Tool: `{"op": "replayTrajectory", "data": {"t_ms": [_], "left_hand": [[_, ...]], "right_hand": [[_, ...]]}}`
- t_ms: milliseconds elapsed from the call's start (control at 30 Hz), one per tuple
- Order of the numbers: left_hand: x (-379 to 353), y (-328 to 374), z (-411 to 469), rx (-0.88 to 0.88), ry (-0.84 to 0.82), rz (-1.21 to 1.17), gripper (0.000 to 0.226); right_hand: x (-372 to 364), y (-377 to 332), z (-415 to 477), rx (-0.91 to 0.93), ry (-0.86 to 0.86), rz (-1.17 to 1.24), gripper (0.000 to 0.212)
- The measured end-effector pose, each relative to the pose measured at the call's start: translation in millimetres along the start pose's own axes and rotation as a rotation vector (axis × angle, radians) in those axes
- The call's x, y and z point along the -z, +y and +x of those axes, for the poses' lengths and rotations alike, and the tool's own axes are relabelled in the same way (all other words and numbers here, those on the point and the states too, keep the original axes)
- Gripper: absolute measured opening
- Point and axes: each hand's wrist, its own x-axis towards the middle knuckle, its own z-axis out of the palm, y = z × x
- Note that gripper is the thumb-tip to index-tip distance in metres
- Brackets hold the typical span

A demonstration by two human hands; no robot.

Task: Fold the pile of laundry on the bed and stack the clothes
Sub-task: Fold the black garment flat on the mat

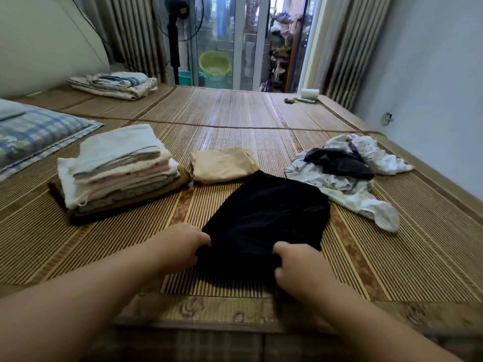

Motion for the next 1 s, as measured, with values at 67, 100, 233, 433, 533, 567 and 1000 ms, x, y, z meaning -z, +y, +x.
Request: {"op": "replayTrajectory", "data": {"t_ms": [67, 100, 233, 433, 533, 567, 1000], "left_hand": [[14, 5, -4, 0.011, 0.043, -0.110, 0.018], [20, 7, -8, 0.027, 0.052, -0.198, 0.012], [35, 9, -15, 0.040, 0.042, -0.598, 0.013], [33, 15, -2, 0.043, -0.013, -1.022, 0.009], [36, 17, 2, 0.081, -0.205, -1.262, 0.017], [38, 17, 1, 0.096, -0.304, -1.304, 0.022], [25, -1, 69, 0.483, 0.053, -1.636, 0.028]], "right_hand": [[18, 20, 6, -0.071, 0.033, 0.141, 0.012], [27, 29, 8, -0.091, 0.034, 0.220, 0.009], [57, 51, 5, -0.080, -0.209, 0.615, 0.027], [80, 74, 0, -0.015, -0.275, 0.792, 0.008], [86, 88, -6, -0.037, -0.373, 0.895, 0.021], [88, 92, -7, -0.044, -0.445, 0.909, 0.025], [42, 86, 89, -0.475, 0.206, 1.056, 0.036]]}}
